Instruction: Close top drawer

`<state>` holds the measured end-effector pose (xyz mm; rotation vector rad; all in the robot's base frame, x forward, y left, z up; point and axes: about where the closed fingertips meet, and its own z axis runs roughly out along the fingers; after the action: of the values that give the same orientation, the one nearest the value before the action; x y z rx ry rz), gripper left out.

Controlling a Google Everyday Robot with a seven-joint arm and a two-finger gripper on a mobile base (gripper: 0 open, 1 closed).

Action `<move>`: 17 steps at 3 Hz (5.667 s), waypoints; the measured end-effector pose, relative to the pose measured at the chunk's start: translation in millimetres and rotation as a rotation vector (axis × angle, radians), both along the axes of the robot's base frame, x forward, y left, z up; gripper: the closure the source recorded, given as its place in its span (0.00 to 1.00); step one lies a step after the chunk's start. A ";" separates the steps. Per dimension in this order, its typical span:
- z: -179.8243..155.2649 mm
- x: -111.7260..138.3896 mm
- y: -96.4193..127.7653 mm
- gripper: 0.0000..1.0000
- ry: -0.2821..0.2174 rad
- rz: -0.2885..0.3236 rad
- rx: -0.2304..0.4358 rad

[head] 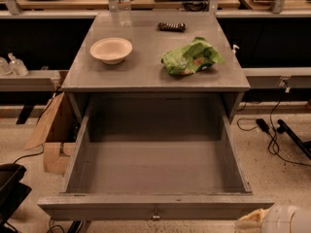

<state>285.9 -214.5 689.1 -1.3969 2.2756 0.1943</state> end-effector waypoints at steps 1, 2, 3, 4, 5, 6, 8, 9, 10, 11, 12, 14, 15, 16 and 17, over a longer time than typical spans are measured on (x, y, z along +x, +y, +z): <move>-63.9 2.4 10.7 1.00 0.016 0.083 0.019; -101.8 22.4 16.2 1.00 0.022 0.152 0.049; -116.6 48.4 23.7 1.00 0.009 0.197 0.053; -119.2 76.1 35.4 1.00 -0.007 0.245 0.032; -119.2 76.0 35.4 1.00 -0.007 0.245 0.031; -114.1 112.0 46.4 1.00 -0.026 0.285 0.000; -104.3 164.0 59.5 1.00 -0.052 0.330 -0.028; -104.3 164.0 59.5 1.00 -0.052 0.330 -0.028; -104.4 186.2 52.5 1.00 -0.074 0.337 -0.026; -111.1 214.7 38.3 1.00 -0.076 0.364 -0.033; -111.1 212.0 38.4 1.00 -0.076 0.364 -0.033; -112.9 258.1 14.3 1.00 -0.076 0.383 -0.030; -100.0 300.2 -2.9 1.00 -0.102 0.377 -0.032; -98.7 301.8 -5.2 1.00 -0.105 0.374 -0.032; -85.5 339.7 -30.0 1.00 -0.133 0.344 -0.031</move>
Offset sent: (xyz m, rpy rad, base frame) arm 0.0463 0.0217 -0.1494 0.0917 0.0320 0.2322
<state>625.6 -244.5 603.7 -1.7567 1.9285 0.1687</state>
